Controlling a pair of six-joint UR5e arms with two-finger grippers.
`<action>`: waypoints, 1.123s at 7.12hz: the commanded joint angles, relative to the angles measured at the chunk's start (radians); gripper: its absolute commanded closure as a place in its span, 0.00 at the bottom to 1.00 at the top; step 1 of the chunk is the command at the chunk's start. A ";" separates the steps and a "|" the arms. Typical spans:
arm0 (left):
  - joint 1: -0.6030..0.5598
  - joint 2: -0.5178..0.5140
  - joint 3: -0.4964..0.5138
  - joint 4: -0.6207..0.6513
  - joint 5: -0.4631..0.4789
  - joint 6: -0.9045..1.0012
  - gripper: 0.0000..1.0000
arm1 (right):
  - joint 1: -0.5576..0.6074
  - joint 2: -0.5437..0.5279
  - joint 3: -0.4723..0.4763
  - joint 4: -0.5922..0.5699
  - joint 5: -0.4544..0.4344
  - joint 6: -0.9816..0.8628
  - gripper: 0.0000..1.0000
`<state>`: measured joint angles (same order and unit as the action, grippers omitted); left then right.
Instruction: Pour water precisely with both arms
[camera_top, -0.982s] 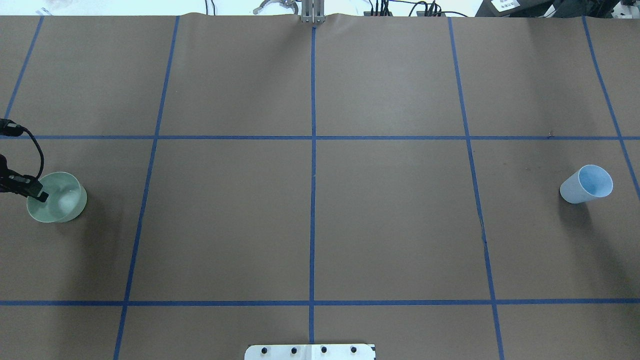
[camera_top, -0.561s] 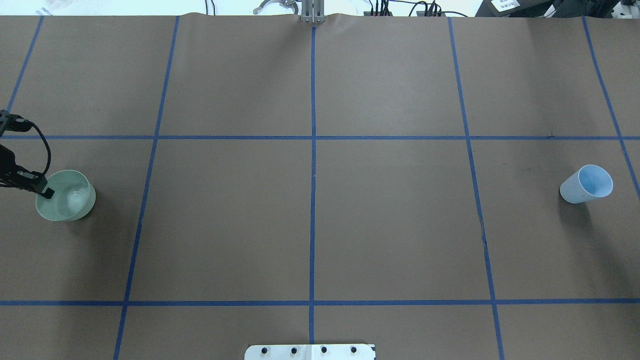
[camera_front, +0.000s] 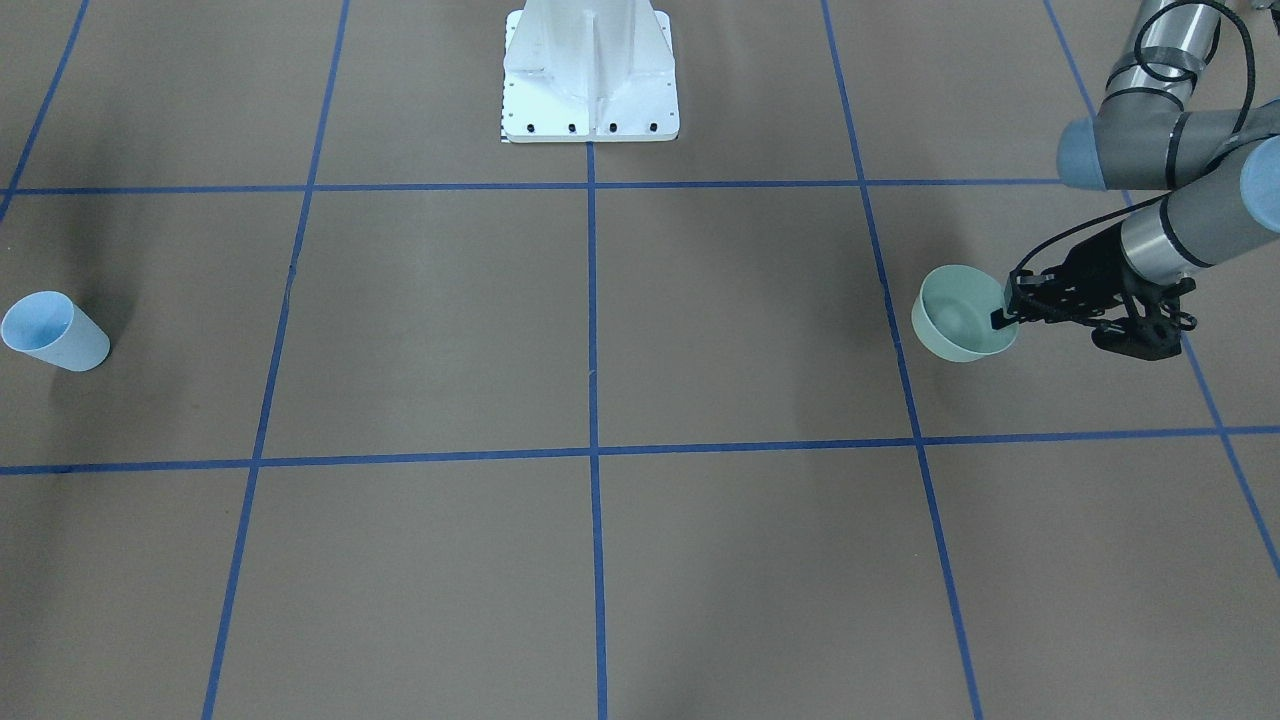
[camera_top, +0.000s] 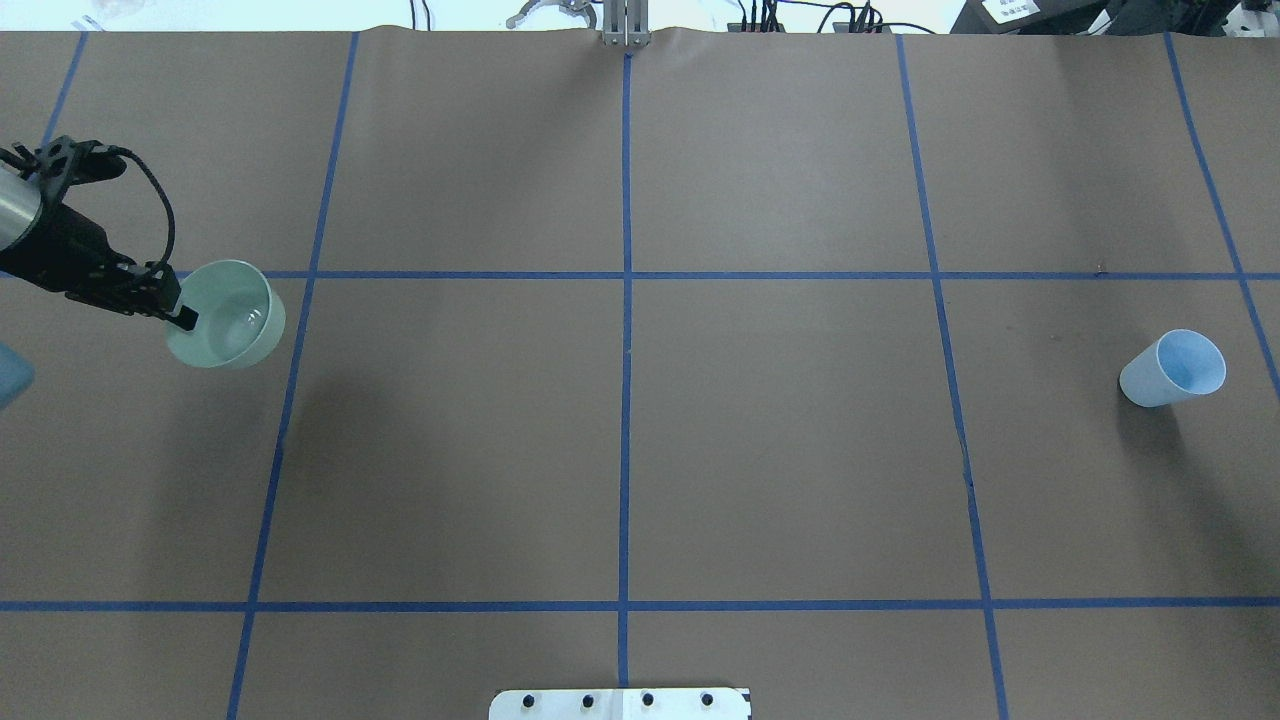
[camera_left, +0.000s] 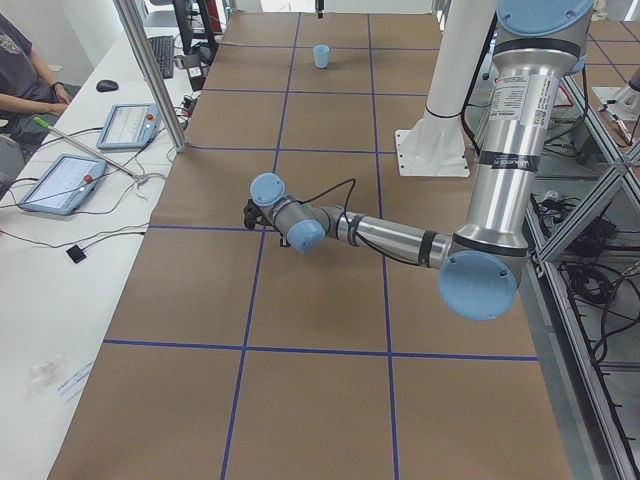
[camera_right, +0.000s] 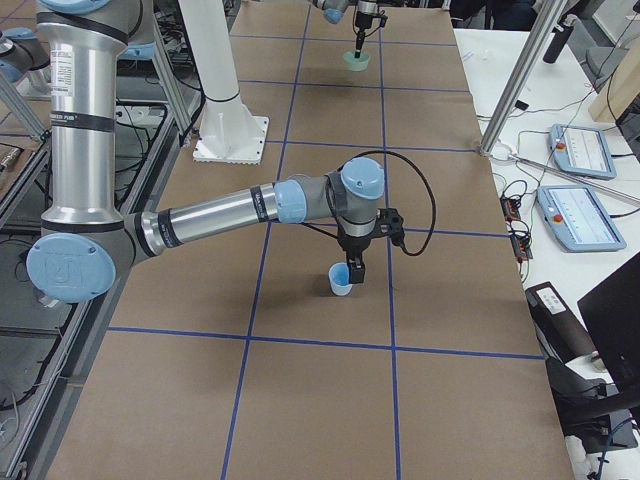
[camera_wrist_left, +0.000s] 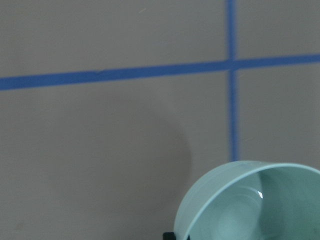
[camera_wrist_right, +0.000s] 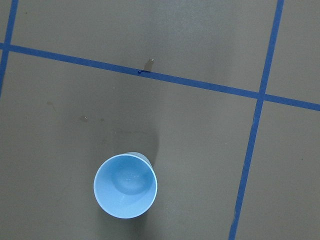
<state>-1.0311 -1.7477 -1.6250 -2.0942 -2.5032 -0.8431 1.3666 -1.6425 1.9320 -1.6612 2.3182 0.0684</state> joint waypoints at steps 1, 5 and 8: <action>0.115 -0.112 -0.044 0.000 0.074 -0.241 1.00 | -0.014 -0.020 -0.005 0.084 0.000 -0.001 0.00; 0.408 -0.524 0.109 0.237 0.355 -0.452 1.00 | -0.044 -0.043 -0.005 0.178 0.001 0.004 0.00; 0.476 -0.613 0.212 0.241 0.435 -0.450 1.00 | -0.050 -0.045 -0.007 0.178 0.000 0.002 0.00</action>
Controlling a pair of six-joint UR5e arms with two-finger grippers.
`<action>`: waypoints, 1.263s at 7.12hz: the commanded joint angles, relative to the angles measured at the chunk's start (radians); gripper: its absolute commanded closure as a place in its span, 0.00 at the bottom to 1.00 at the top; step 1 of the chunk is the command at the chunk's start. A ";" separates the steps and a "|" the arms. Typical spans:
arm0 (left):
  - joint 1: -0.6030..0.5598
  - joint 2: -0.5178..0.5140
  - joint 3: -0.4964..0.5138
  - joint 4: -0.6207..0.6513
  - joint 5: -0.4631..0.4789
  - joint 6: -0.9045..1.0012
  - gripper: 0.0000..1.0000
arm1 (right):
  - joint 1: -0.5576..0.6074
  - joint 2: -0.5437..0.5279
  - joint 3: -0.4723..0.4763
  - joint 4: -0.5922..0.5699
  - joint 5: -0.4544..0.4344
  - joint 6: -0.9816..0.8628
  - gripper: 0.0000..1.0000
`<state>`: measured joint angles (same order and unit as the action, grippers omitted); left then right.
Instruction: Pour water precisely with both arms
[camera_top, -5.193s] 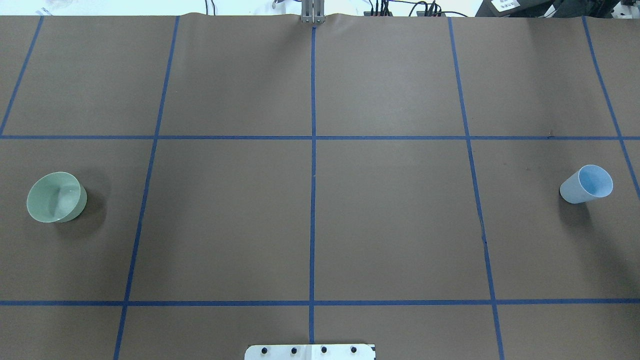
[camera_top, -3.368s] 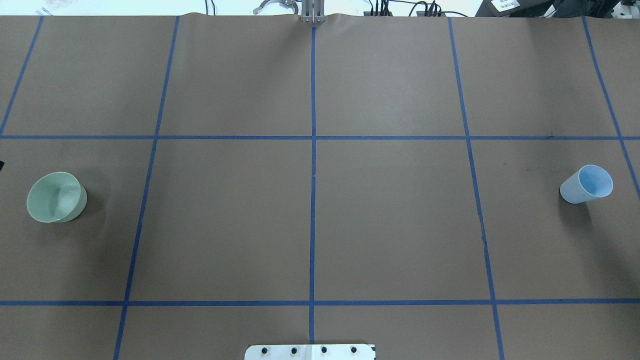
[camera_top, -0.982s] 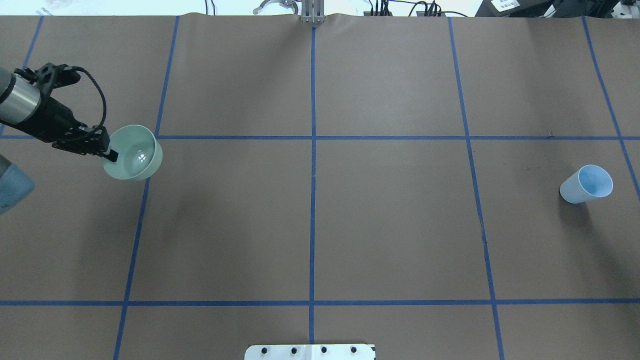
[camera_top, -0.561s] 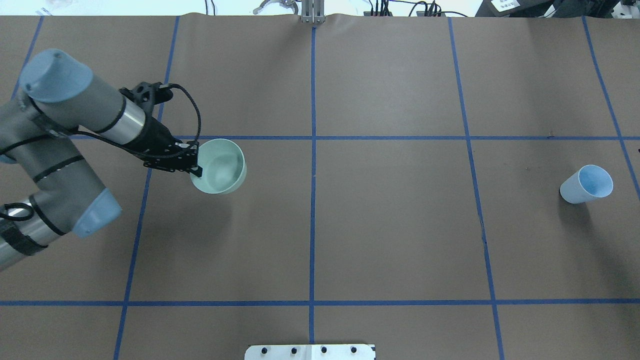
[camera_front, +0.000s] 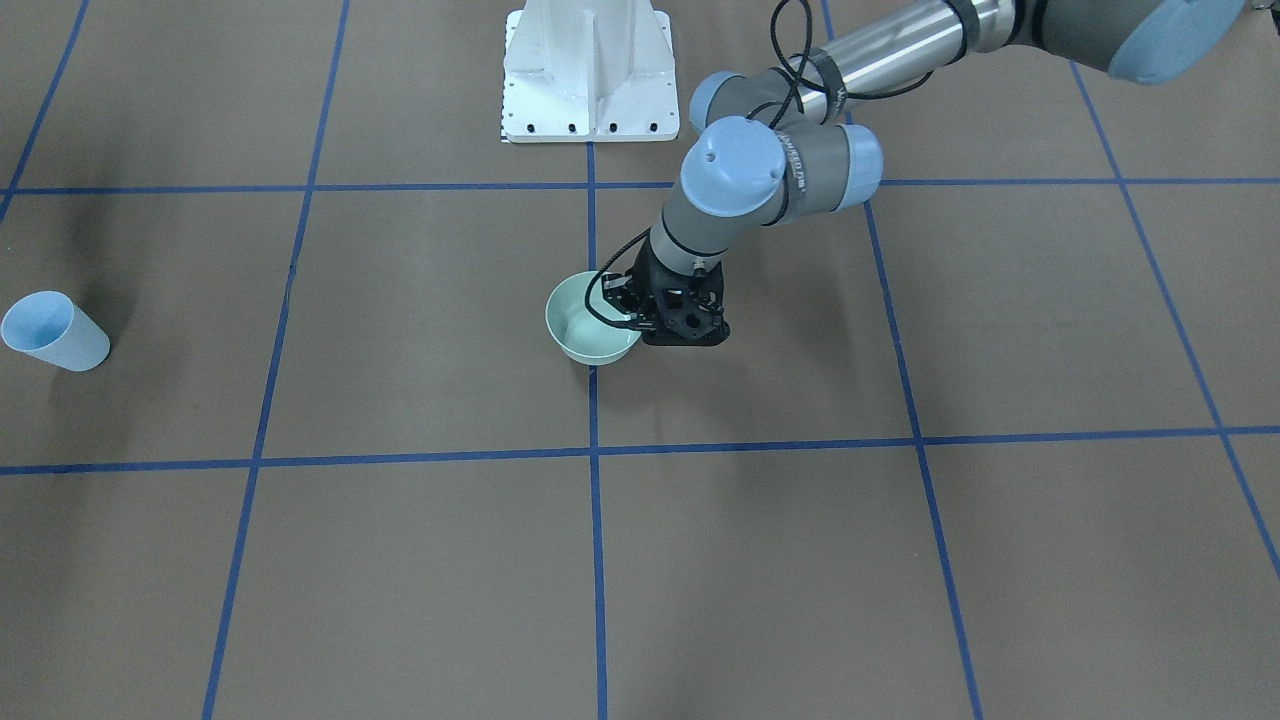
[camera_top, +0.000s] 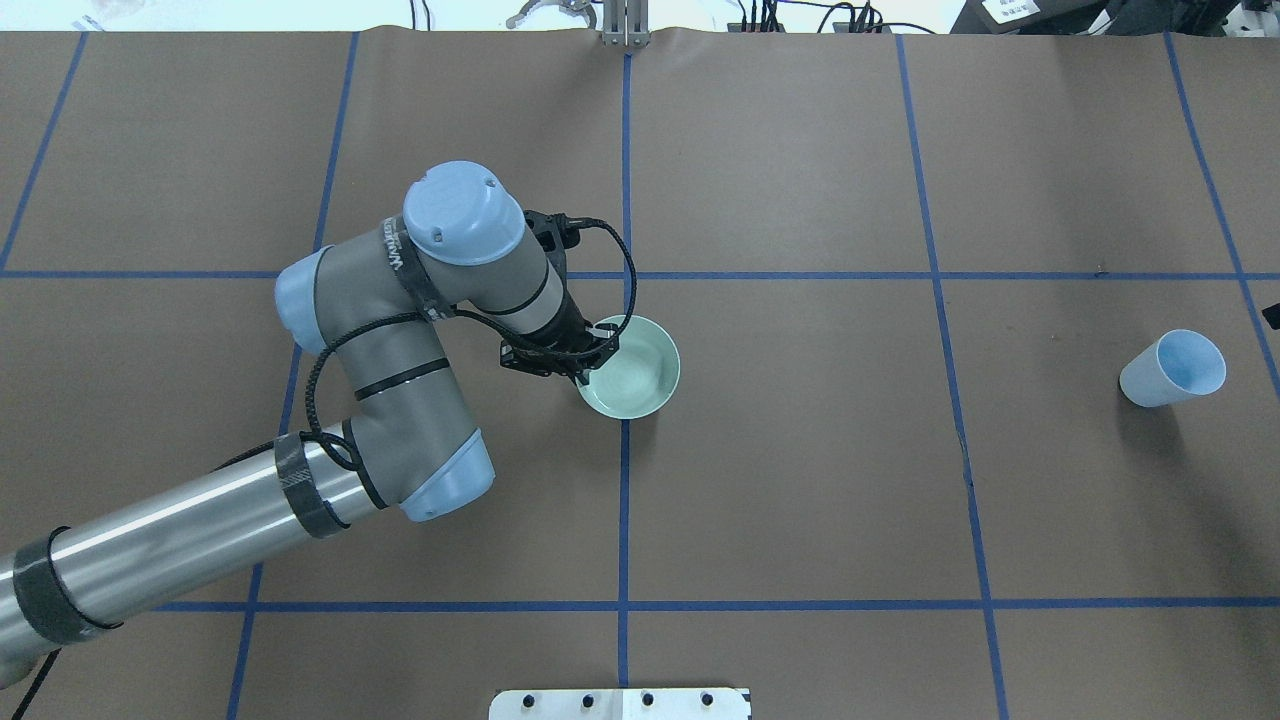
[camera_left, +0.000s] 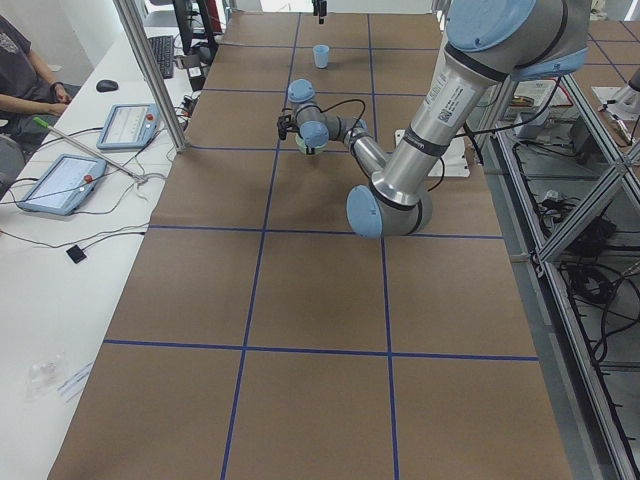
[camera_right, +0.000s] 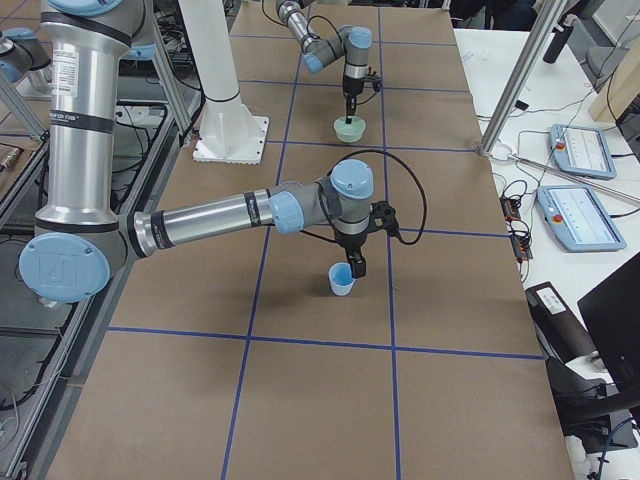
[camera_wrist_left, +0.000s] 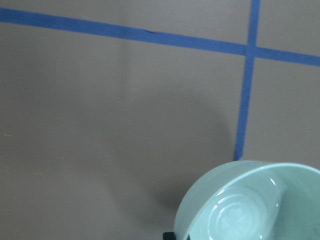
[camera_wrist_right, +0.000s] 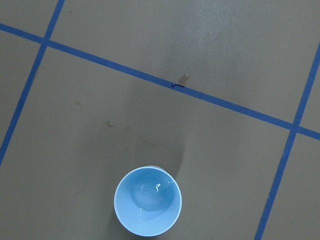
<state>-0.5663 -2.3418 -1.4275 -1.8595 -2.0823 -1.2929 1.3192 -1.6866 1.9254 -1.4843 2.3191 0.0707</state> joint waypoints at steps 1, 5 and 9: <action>0.011 -0.014 0.016 0.006 0.014 0.001 1.00 | -0.003 -0.001 0.000 0.001 -0.001 0.000 0.00; 0.005 -0.011 0.015 0.006 0.008 -0.002 1.00 | -0.003 -0.001 0.001 0.001 -0.001 0.001 0.00; 0.003 0.051 -0.051 0.010 0.007 -0.003 0.95 | -0.006 -0.002 0.000 -0.002 0.000 0.006 0.00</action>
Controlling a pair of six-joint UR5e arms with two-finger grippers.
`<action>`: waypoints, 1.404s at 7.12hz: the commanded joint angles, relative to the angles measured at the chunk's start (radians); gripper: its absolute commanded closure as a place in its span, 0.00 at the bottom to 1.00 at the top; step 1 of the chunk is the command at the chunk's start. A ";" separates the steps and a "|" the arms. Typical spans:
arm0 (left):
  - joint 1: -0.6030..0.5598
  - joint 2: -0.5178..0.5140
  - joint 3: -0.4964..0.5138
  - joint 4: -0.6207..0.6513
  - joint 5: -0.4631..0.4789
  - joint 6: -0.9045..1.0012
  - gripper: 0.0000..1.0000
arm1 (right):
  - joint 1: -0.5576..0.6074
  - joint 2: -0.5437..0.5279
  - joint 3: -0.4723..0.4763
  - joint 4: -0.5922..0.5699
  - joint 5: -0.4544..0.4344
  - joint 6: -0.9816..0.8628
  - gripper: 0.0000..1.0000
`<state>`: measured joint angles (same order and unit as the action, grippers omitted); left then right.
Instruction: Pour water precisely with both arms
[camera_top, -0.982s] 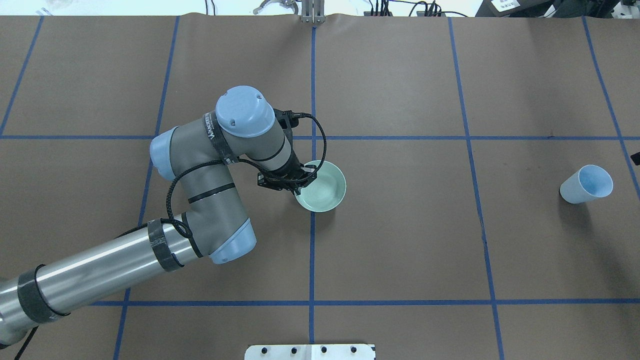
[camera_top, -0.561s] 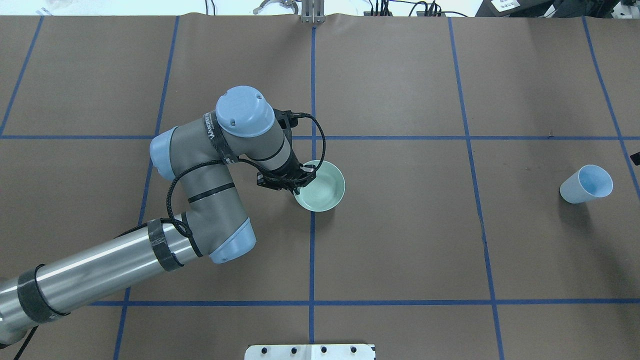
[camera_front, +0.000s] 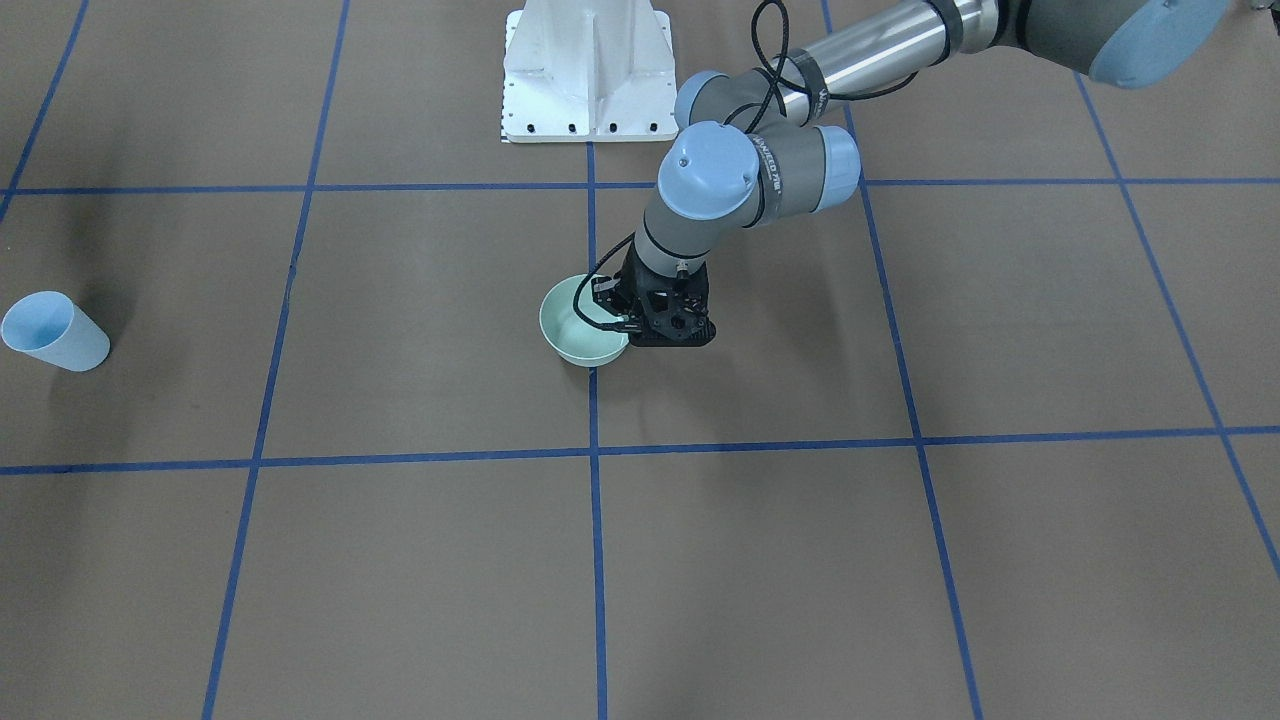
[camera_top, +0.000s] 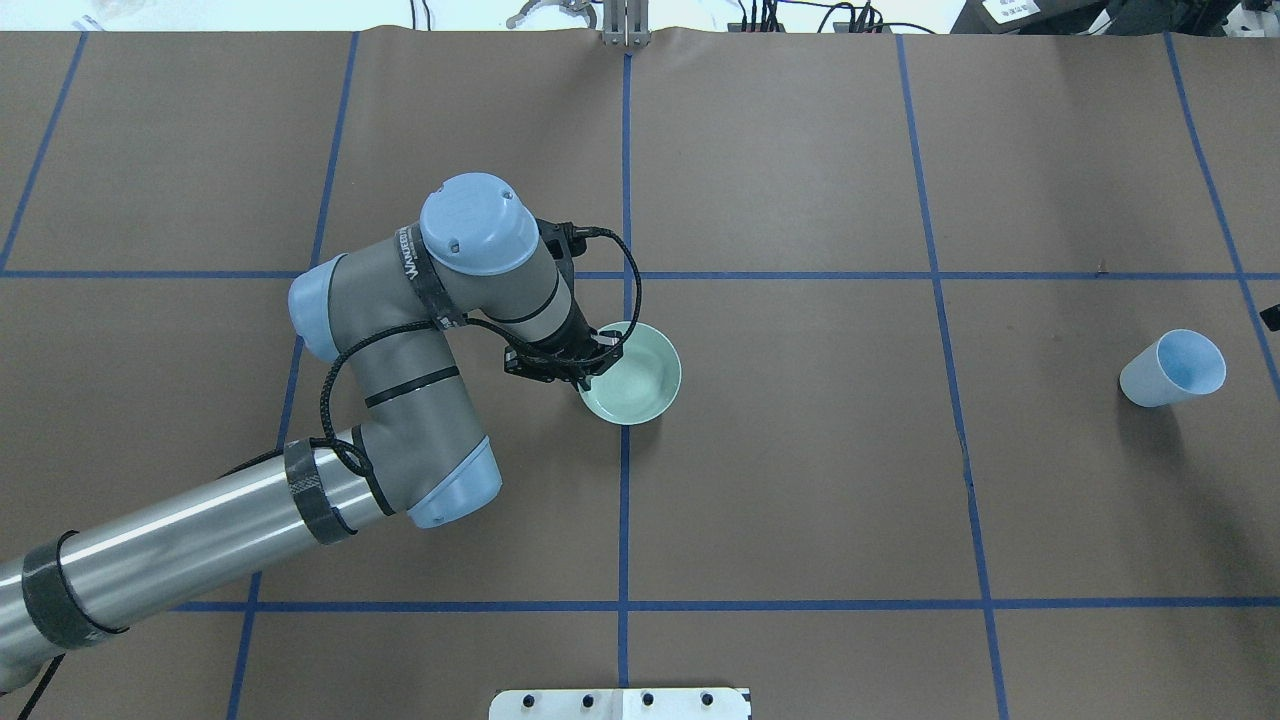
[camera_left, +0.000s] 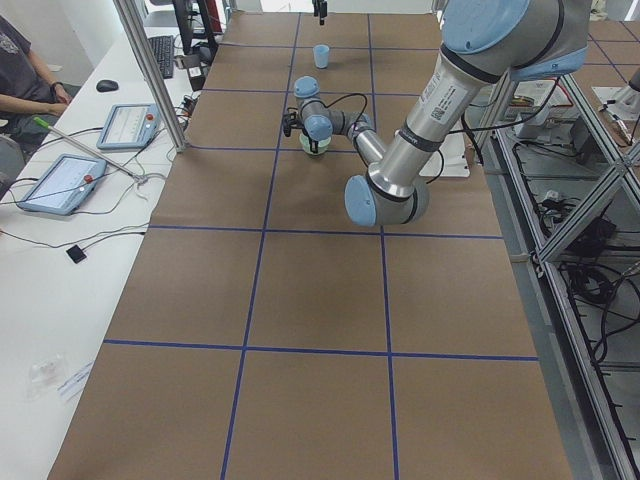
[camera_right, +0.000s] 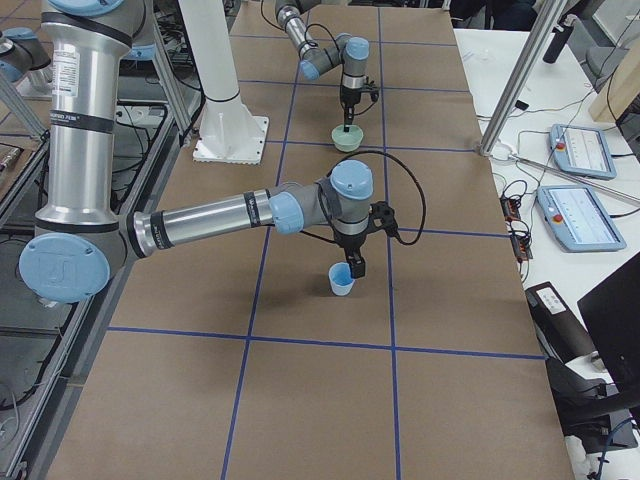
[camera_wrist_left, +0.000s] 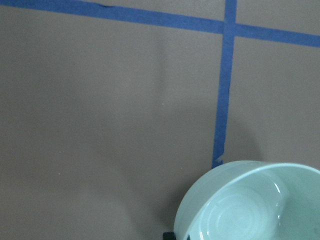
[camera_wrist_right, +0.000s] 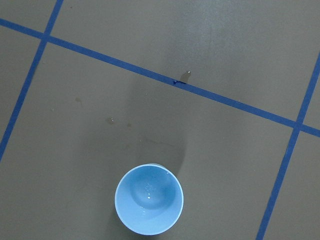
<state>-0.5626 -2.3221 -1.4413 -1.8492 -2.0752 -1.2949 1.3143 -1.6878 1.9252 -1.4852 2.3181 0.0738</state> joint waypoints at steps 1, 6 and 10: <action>0.000 0.033 -0.040 -0.001 0.000 -0.003 0.12 | -0.003 -0.001 0.000 0.000 0.001 0.001 0.00; -0.005 0.030 -0.070 -0.002 0.004 -0.035 0.00 | -0.021 -0.258 -0.058 0.645 -0.014 0.134 0.00; -0.010 0.035 -0.087 0.001 0.009 -0.053 0.00 | -0.023 -0.199 -0.524 1.589 -0.017 0.562 0.02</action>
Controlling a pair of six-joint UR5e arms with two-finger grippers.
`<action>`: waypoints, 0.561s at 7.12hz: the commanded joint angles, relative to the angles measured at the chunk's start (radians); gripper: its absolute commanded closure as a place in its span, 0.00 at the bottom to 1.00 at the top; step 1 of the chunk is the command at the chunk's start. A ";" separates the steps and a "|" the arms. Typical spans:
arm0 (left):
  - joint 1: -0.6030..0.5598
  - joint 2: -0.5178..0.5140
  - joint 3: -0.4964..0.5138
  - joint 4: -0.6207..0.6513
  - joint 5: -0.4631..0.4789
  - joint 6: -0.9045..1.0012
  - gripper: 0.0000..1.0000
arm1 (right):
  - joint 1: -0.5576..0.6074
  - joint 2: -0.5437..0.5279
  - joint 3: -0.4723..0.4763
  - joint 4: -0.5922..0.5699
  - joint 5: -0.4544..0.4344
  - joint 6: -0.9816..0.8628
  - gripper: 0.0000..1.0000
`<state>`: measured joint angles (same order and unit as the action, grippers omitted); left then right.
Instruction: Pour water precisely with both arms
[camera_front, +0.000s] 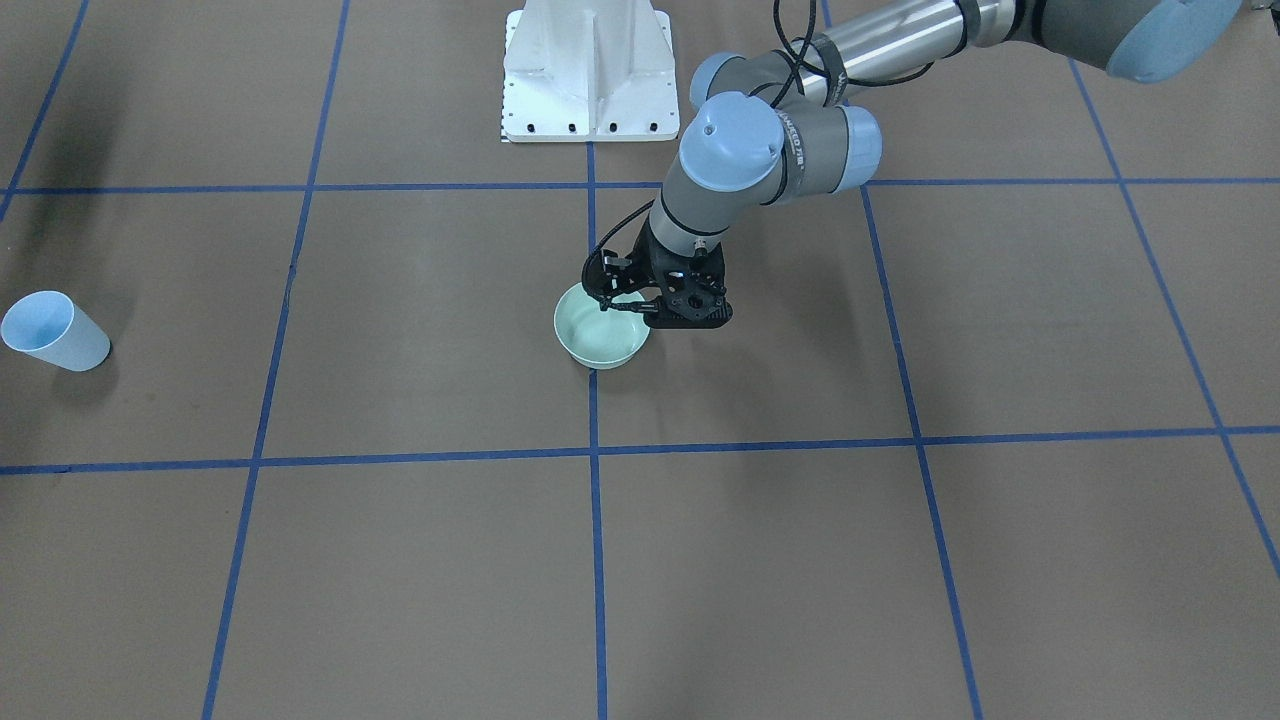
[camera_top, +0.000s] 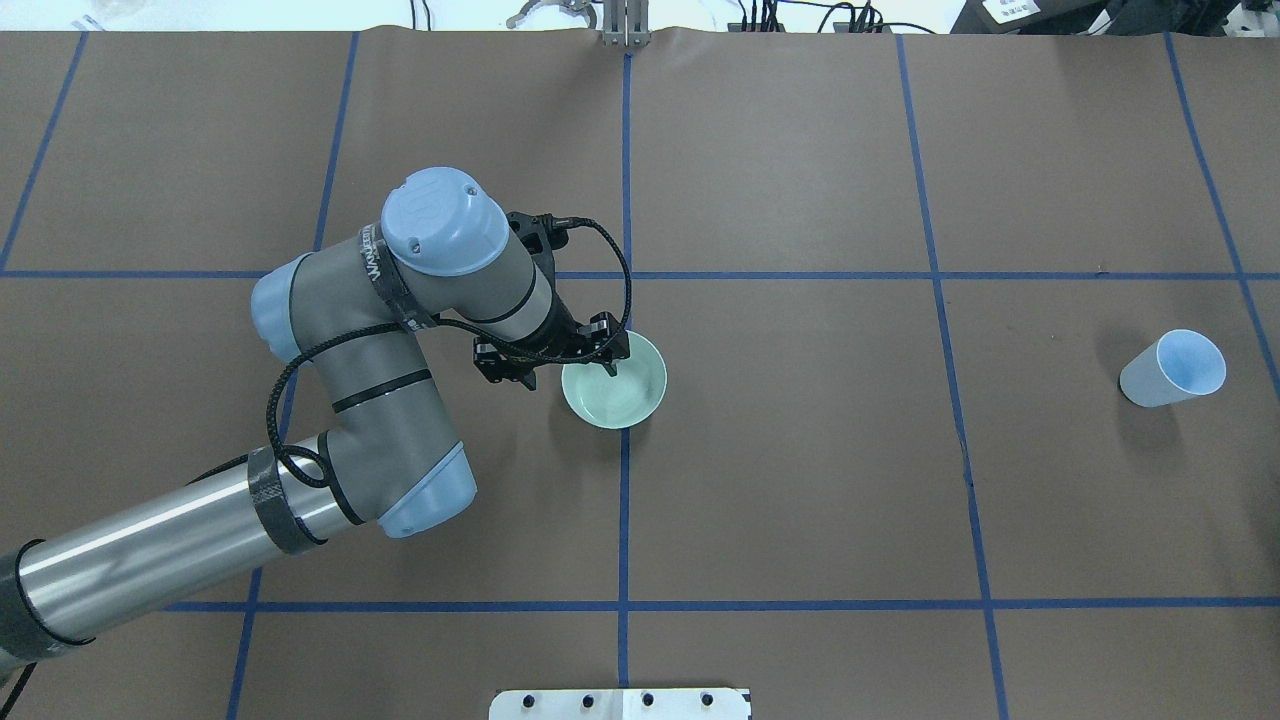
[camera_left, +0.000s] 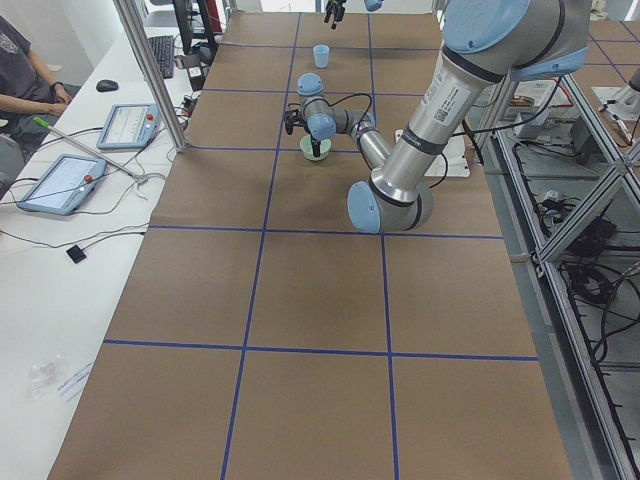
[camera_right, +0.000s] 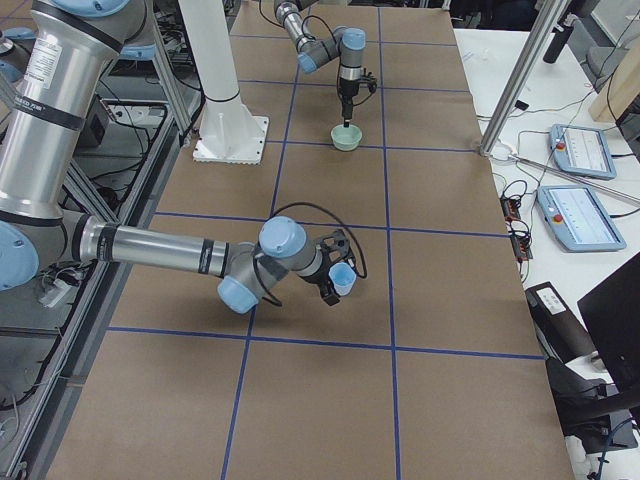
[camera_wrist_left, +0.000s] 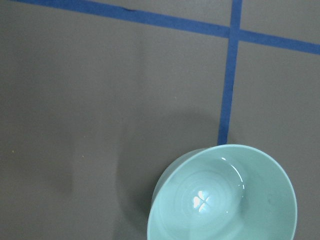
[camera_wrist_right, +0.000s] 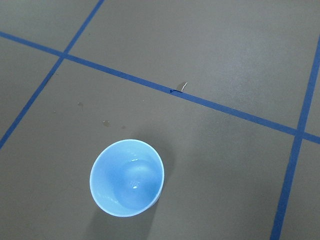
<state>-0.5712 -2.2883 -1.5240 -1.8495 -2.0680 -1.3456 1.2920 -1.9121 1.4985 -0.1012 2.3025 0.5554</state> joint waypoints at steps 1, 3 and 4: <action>-0.001 0.001 -0.005 0.003 0.003 -0.003 0.00 | 0.000 0.036 -0.098 0.233 -0.001 0.083 0.02; -0.001 0.001 -0.004 0.003 0.003 -0.003 0.00 | -0.042 0.054 -0.131 0.386 -0.038 0.046 0.02; -0.001 0.001 -0.004 0.003 0.003 -0.003 0.00 | -0.092 0.071 -0.144 0.415 -0.087 -0.059 0.02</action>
<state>-0.5721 -2.2872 -1.5284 -1.8470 -2.0648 -1.3483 1.2474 -1.8582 1.3749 0.2539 2.2590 0.5866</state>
